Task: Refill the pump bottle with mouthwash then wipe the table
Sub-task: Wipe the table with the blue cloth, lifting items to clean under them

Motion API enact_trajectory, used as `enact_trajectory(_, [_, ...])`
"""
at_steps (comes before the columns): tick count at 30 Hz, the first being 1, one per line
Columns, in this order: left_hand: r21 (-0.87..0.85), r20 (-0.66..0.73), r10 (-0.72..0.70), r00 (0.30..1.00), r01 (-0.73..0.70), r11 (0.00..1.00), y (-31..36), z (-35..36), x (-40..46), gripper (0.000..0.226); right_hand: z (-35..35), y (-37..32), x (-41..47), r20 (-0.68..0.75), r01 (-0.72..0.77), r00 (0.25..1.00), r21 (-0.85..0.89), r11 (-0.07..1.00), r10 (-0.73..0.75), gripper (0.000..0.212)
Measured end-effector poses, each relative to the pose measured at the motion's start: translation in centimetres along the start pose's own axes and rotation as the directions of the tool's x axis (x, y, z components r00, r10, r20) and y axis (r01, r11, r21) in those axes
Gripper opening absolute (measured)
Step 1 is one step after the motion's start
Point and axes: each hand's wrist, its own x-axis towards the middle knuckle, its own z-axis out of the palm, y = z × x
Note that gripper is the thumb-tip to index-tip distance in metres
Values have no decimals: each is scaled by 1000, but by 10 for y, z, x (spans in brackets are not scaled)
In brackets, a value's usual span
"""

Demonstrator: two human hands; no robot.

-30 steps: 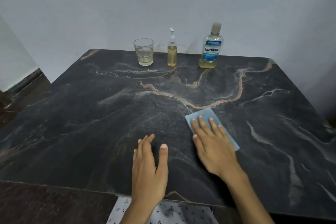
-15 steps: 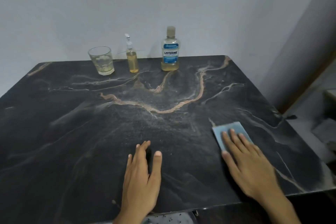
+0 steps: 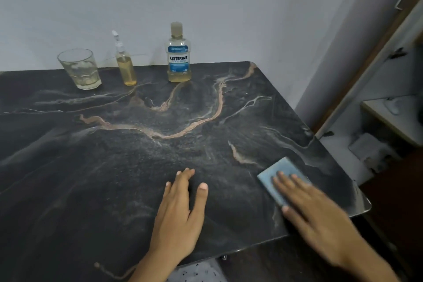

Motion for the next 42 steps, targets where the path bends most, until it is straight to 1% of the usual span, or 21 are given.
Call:
enact_trajectory(3, [3, 26, 28, 999, -28, 1000, 7, 6, 2, 71, -5, 21, 28, -24, -187, 982, 3, 982, 187, 50])
enact_trajectory(5, [-4, 37, 41, 998, -40, 999, 12, 11, 4, 70, -1, 6, 50, -43, -214, 976, -8, 977, 214, 53])
enact_trajectory(7, [-13, 46, 52, 998, -51, 999, 16, 15, 5, 70, 6, -21, 58, -22, -112, 993, 25, 993, 113, 52])
enact_trajectory(9, [-9, 63, 62, 996, -62, 998, 19, 18, 4, 70, 16, -44, 43, 8, 65, 998, 75, 995, -65, 51])
enact_trajectory(10, [0, 77, 66, 995, -66, 998, 20, 19, 4, 70, 19, -50, 28, 34, 128, 991, 97, 987, -132, 50])
enact_trajectory(11, [14, 93, 68, 993, -70, 997, 20, 19, 5, 70, 19, -50, 13, 48, 160, 985, 115, 980, -166, 48])
enact_trajectory(12, [37, 107, 70, 992, -74, 997, 19, 19, 6, 69, 18, -43, -1, 40, 161, 985, 124, 979, -168, 49])
enact_trajectory(14, [100, 131, 89, 987, -102, 990, 16, 17, 8, 66, 12, -18, -21, 3, 84, 996, 108, 991, -85, 51])
enact_trajectory(17, [163, 165, 143, 976, -170, 972, 16, 14, 9, 62, -4, 29, -23, -42, -148, 988, 58, 987, 151, 51])
enact_trajectory(18, [172, 179, 154, 972, -185, 968, 19, 14, 9, 59, -8, 41, -17, -48, -201, 978, 54, 978, 203, 50])
enact_trajectory(20, [174, 192, 171, 966, -205, 963, 25, 16, 11, 55, -12, 58, 2, -50, -256, 965, 49, 965, 258, 51])
enact_trajectory(22, [167, 183, 202, 962, -233, 958, 31, 21, 13, 54, -13, 60, 23, -52, -264, 963, 44, 964, 266, 47])
enact_trajectory(24, [163, 182, 222, 958, -252, 954, 36, 28, 14, 54, -12, 52, 34, -28, -226, 973, 54, 972, 228, 47])
enact_trajectory(27, [155, 211, 188, 959, -223, 963, 42, 35, 16, 54, -9, 42, 10, 39, -60, 998, 102, 993, 56, 50])
enact_trajectory(28, [154, 219, 181, 959, -217, 964, 43, 36, 16, 53, -9, 42, -5, 64, -32, 998, 141, 989, 23, 50])
enact_trajectory(30, [165, 222, 175, 959, -214, 963, 43, 34, 16, 51, -12, 50, -28, 73, -57, 996, 184, 981, 44, 51])
enact_trajectory(32, [173, 215, 165, 963, -204, 964, 41, 33, 16, 49, -16, 64, -36, 35, -117, 993, 129, 985, 113, 50])
enact_trajectory(36, [213, 217, 184, 959, -231, 950, 43, 29, 16, 48, -13, 87, 11, -43, -205, 978, 22, 978, 206, 50])
enact_trajectory(38, [240, 216, 199, 956, -250, 938, 44, 28, 18, 47, -12, 92, 51, -38, -213, 976, 7, 977, 213, 44])
enact_trajectory(40, [256, 192, 212, 958, -258, 932, 44, 25, 21, 47, -13, 83, 94, -10, -175, 984, 12, 984, 175, 48])
enact_trajectory(42, [246, 144, 227, 963, -257, 934, 40, 19, 24, 48, -11, 53, 128, 37, -97, 995, 18, 995, 97, 50])
